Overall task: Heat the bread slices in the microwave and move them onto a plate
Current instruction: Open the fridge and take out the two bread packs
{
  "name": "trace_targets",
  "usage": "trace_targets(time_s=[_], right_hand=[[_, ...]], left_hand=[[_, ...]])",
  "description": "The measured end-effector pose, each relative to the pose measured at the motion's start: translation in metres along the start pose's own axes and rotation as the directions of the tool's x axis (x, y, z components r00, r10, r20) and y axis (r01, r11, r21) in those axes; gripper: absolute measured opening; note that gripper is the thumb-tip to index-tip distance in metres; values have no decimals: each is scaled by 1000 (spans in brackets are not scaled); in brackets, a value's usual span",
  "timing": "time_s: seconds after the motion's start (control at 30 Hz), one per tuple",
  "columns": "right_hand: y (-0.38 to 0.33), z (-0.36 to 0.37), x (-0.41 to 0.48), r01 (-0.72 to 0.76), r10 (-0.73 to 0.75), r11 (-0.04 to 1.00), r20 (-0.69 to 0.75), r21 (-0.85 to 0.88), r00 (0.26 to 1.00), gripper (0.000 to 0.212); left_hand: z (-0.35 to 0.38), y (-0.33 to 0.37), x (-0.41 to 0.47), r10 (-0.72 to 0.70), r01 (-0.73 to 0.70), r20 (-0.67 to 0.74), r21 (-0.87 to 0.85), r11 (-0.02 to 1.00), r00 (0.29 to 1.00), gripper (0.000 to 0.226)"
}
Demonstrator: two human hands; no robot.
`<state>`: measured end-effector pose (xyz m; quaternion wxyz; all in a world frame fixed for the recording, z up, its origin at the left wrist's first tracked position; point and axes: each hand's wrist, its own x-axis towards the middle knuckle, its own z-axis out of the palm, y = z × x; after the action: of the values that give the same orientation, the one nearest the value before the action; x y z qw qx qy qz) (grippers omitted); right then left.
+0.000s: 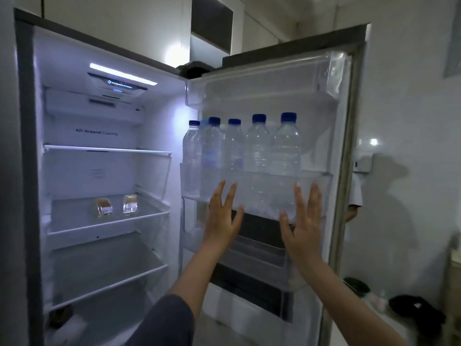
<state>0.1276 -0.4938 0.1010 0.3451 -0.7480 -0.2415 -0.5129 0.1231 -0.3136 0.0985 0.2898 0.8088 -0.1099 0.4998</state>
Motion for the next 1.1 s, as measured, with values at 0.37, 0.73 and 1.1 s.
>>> trace_targets(time_s=[0.37,0.73,1.1], right_hand=[[74,4,47,-309,310,948,3,-78,951,82],[54,55,74,-423,436,888,43,-178,899,71],[42,89,80,-369,391,901,58,-227,918,65]], left_hand=[[72,-19,51,198,-190,-27,180,965,980,57],[78,-60,74,303,-231,-92,454,860,949,71],[76,-68,75,373,-283,-75,521,805,925,77]])
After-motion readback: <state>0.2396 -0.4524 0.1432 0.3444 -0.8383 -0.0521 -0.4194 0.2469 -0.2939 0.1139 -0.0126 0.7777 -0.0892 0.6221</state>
